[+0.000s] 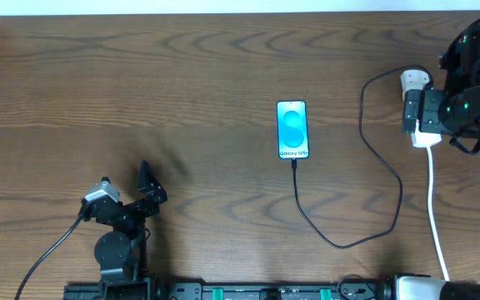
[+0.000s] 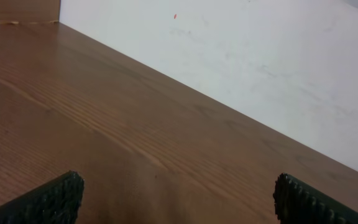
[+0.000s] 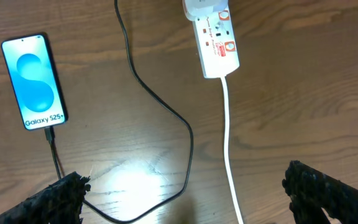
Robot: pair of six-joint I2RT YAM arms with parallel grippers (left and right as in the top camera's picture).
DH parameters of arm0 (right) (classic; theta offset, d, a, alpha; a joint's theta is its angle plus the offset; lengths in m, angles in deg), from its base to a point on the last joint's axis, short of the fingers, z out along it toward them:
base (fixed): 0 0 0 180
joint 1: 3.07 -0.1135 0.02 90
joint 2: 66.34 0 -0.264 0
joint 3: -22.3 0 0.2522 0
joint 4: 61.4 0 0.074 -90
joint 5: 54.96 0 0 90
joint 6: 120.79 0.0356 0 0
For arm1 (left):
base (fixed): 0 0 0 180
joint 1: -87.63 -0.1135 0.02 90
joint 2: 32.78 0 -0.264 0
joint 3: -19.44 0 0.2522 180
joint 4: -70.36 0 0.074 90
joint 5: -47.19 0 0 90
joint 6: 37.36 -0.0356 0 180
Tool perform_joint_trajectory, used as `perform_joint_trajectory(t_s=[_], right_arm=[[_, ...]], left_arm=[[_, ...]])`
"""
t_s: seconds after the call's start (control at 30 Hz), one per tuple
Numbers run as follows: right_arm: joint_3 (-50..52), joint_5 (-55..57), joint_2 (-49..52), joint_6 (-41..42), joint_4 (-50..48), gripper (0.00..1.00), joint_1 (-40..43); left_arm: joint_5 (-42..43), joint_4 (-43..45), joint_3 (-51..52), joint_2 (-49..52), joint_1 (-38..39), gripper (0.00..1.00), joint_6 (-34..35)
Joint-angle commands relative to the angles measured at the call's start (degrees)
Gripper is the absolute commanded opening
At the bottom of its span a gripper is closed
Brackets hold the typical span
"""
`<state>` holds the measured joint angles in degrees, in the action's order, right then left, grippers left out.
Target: Plug charger to phone and switch on socket
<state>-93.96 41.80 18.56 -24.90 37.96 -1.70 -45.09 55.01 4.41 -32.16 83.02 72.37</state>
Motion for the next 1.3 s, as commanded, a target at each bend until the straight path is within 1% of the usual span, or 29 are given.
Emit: perform_joint_trajectory(t_s=[0.0,0.17,0.33,0.47,0.57,0.7,0.97,1.1,1.13,1.27], right_arm=[[0.5,0.1,-0.2,0.3,-0.6,0.99,-0.3],[0.6,-1.5,-1.3,0.3,-1.7,0.99,-0.3],[0.7,-2.9,-4.7,0.3,-4.0,0.99,-0.3],[2.0,-2.9,-9.2,0.3,-5.7,0.99,-0.3],[5.5,-2.9,-13.8,0.3,-8.1,0.99,-0.3],[14.9,-2.8,-22.3,0.3,-14.6,0.99,-0.3],[43.5,-2.9,-44.9,0.3,-31.8,0.99,-0.3],[54.9,-2.9,-55.4,1.0,-35.8,0.99,-0.3],[59.8,-4.0,-60.2,1.0,-37.6,0.99,-0.3],[67.7,-7.0,-67.8,1.0,-41.9,0.99,-0.3]], left_arm=[[-1.2,-2.3,1.0,-0.4,0.2,0.98,0.5],[-1.2,-2.3,1.0,-0.4,0.2,0.98,0.5],[-1.2,-2.3,1.0,-0.4,0.2,0.98,0.5],[-1.2,-2.3,1.0,-0.4,0.2,0.98,0.5],[-1.2,-2.3,1.0,-0.4,0.2,0.98,0.5],[-1.2,-2.3,1.0,-0.4,0.2,0.98,0.5],[-1.2,-2.3,1.0,-0.4,0.2,0.98,0.5],[-1.2,-2.3,1.0,-0.4,0.2,0.98,0.5],[-1.2,-2.3,1.0,-0.4,0.2,0.98,0.5],[-1.2,-2.3,1.0,-0.4,0.2,0.98,0.5]])
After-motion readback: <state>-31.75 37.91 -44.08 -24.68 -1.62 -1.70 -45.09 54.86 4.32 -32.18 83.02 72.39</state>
